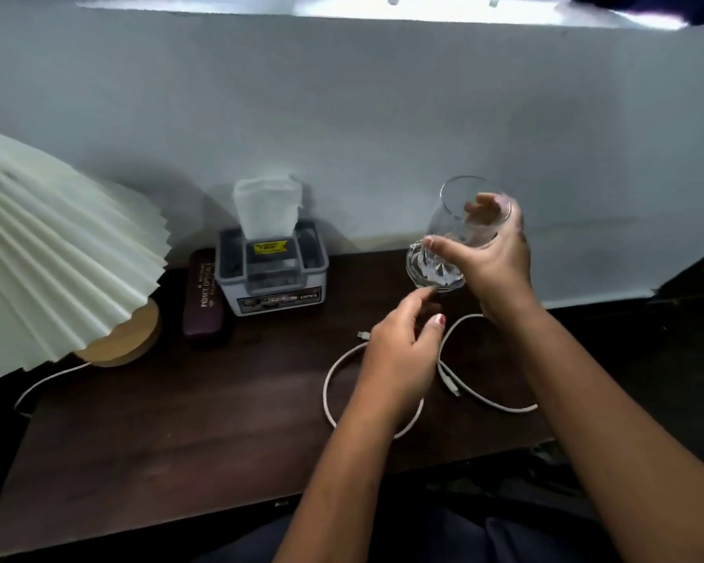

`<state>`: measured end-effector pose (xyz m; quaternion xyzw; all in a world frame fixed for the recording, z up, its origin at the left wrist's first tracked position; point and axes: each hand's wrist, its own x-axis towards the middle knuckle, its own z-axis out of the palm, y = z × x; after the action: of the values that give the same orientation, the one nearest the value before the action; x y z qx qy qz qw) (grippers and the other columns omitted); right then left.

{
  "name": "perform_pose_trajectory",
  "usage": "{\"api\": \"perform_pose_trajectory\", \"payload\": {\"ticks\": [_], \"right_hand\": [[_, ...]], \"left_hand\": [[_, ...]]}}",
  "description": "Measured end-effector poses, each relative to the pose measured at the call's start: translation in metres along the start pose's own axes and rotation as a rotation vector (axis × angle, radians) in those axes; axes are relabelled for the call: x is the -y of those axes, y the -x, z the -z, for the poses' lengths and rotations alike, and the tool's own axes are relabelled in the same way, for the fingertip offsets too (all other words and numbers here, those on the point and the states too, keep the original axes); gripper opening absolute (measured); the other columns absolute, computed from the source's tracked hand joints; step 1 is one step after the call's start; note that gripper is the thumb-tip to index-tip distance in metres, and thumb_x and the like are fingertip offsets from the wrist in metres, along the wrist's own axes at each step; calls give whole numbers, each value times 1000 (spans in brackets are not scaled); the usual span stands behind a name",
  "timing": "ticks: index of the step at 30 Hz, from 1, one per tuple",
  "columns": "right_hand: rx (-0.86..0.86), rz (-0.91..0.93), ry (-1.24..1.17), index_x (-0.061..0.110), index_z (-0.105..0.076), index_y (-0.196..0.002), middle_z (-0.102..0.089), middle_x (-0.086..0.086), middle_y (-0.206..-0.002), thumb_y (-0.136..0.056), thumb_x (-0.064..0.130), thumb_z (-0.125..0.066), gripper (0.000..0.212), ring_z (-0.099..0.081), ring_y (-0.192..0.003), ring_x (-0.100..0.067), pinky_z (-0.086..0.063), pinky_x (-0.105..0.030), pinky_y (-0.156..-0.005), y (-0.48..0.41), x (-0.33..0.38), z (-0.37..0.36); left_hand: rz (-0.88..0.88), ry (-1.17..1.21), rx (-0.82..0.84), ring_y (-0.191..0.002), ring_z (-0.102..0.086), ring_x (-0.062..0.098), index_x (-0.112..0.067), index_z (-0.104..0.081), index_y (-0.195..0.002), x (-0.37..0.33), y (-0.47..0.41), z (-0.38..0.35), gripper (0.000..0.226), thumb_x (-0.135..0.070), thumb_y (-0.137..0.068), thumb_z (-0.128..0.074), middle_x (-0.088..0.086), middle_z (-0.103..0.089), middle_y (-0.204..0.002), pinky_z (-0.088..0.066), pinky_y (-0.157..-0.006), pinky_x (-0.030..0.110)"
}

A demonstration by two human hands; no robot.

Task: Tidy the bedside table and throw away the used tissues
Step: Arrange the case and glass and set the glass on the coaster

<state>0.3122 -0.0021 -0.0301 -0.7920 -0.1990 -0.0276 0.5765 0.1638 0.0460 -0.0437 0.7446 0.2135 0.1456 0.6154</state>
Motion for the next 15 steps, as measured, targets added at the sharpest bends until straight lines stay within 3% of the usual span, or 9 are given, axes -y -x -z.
{"api": "perform_pose_trajectory", "payload": {"ticks": [4,8,15], "right_hand": [[-74,-66,14,15,-47,-120,-57,7,-111,-54,26,-89,80,-55,-103,-11,-46,-32,-97,-26,-21,-7],[-91,-96,-25,13,-47,-119,-57,7,-111,-54,24,-89,78,-54,-103,-10,-46,-29,-94,-40,-44,-14],[0,-131,-31,11,-44,-120,-57,2,-119,-58,18,-88,76,-53,-105,-9,-47,-27,-91,-40,-72,-24]], "left_hand": [[-19,-45,-68,-106,-59,12,-24,-57,-121,3,-12,-10,36,-23,-87,-49,0,-65,-115,-46,-95,32],[65,-35,-192,-100,-58,8,-24,-59,-116,4,-19,-18,29,-15,-90,-50,-3,-64,-111,-46,-89,24],[49,-163,-120,-102,-56,7,-26,-56,-119,6,-16,-34,30,-18,-90,-50,-5,-60,-114,-46,-92,27]]}}
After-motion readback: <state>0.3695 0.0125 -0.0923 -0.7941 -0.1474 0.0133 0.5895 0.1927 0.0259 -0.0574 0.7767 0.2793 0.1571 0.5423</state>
